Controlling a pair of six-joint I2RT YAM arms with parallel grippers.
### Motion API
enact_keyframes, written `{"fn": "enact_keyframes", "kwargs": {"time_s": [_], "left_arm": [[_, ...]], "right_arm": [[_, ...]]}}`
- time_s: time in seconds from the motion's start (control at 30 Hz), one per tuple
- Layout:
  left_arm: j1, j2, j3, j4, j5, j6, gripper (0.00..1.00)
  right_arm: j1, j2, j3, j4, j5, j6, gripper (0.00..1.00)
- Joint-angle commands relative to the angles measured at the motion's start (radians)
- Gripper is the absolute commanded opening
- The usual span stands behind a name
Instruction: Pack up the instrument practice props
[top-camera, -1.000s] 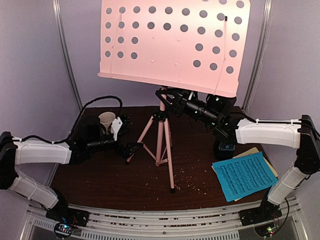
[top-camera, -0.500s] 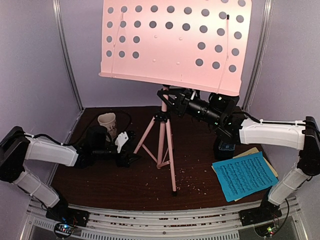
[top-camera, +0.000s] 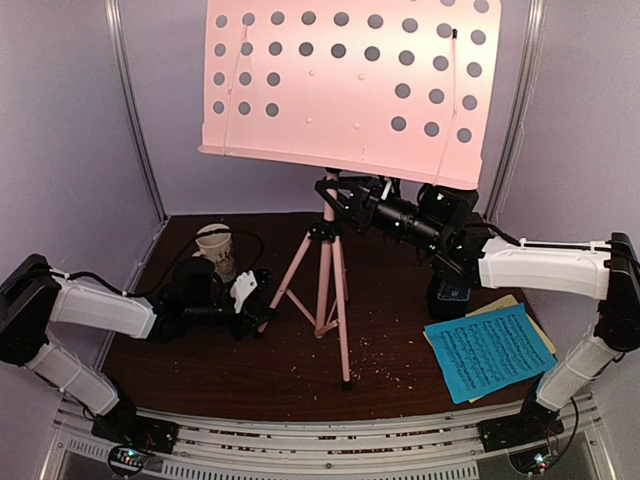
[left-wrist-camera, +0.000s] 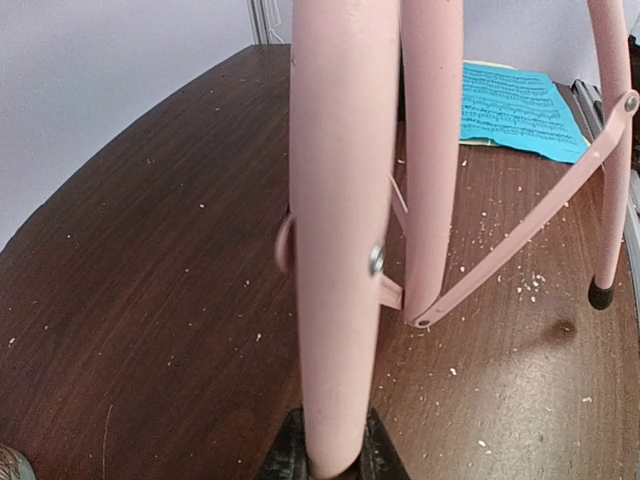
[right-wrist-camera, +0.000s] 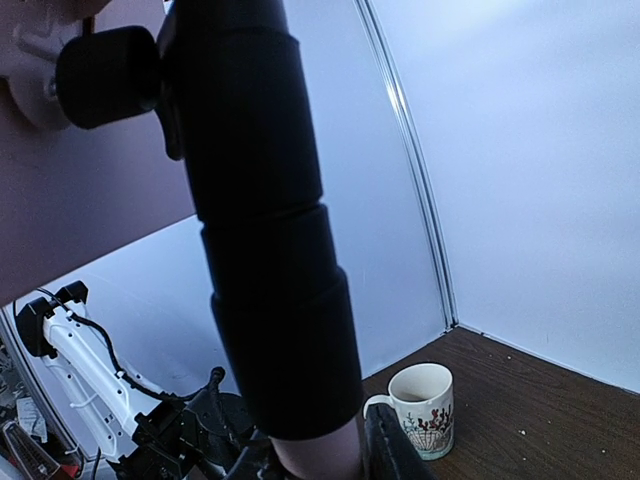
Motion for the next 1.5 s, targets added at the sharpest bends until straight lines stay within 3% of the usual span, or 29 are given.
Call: {"fn": "enact_keyframes", "kwargs": {"time_s": [0.0,0.4,0.93,1.1,1.23,1.33,1.47], "left_arm": [[-0.011,-0.05,-0.041,0.158,0.004,-0.112,0.0],[-0.037,-0.146,-0.062,0.328,-0.005,-0.283,0.0],[-0.138,-0.187,-0.009,0.346,-0.018,-0.402,0.0],[-0.18,-0.281,0.007,0.206,0.006,-0.5,0.0],[-0.219,-0.375,0.065,-0.057,-0.008,-0.55,0.0],[-0.235,-0.452,0.106,-0.23,-0.074,-0.564,0.0],[-0.235,-0.56,0.087,-0.322,-0.103,-0.624,0.0]], "right_arm": [[0.01,-0.065,0.008,0.046,0.013,0.078,0.0],[0.033,-0.06,0.005,0.031,0.006,0.072,0.0],[0.061,-0.06,0.019,-0.007,0.049,0.088,0.0],[0.076,-0.05,0.054,-0.074,0.135,0.176,0.0],[0.101,-0.017,0.084,-0.142,0.219,0.262,0.0],[0.12,0.014,0.058,-0.122,0.275,0.33,0.0],[0.129,0.076,0.008,-0.055,0.331,0.439,0.0]]}}
